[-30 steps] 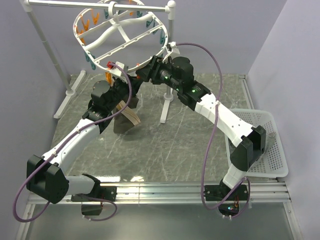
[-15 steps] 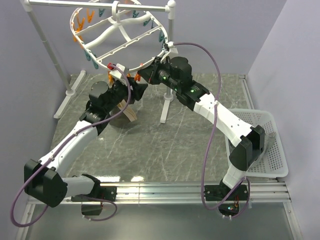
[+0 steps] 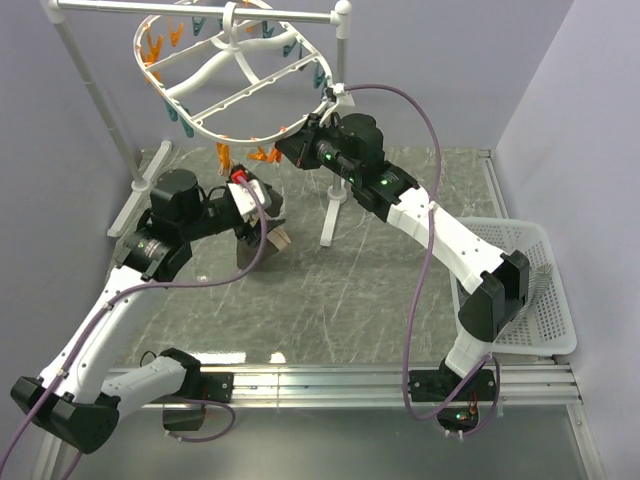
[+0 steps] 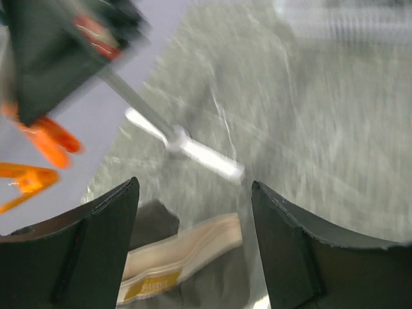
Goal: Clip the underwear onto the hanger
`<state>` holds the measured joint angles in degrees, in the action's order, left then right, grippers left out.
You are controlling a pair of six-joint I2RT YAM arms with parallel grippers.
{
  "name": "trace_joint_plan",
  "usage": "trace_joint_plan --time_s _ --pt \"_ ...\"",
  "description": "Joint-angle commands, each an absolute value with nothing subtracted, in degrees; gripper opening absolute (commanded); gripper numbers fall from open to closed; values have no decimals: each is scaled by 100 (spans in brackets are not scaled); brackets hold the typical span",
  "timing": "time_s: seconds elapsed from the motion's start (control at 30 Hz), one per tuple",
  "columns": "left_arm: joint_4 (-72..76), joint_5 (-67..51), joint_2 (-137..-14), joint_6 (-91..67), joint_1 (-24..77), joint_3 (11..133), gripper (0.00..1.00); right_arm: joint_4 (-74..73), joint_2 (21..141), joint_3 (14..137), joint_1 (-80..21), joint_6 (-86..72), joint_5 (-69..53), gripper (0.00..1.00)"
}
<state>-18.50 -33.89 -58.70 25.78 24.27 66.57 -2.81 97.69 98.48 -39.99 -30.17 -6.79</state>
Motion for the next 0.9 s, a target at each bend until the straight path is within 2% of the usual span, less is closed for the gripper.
trace_joint_plan --time_s 0.0,0.13,0.23,0.6,0.73,0.87 --pt "-4116 -3806 -6204 4663 2496 7179 75 -123 9756 10011 -3973 -2892 -510 0" --pt "-4815 -3218 -6468 6071 2706 7312 89 -123 9729 10002 -3981 -2883 -563 0" --pt "-5193 -2673 -6741 6608 2926 7461 94 -132 9730 10002 -3981 -2839 -545 0" --pt "-5729 -968 -7988 6873 3647 8278 95 -184 9747 9993 -3981 -2786 -563 0" --pt "-6099 -423 -8463 6785 3823 8578 89 -202 9747 10011 -3981 -2751 -554 0" --pt "-5679 148 -8525 6952 3814 8341 88 -202 9721 9984 -3981 -2751 -563 0"
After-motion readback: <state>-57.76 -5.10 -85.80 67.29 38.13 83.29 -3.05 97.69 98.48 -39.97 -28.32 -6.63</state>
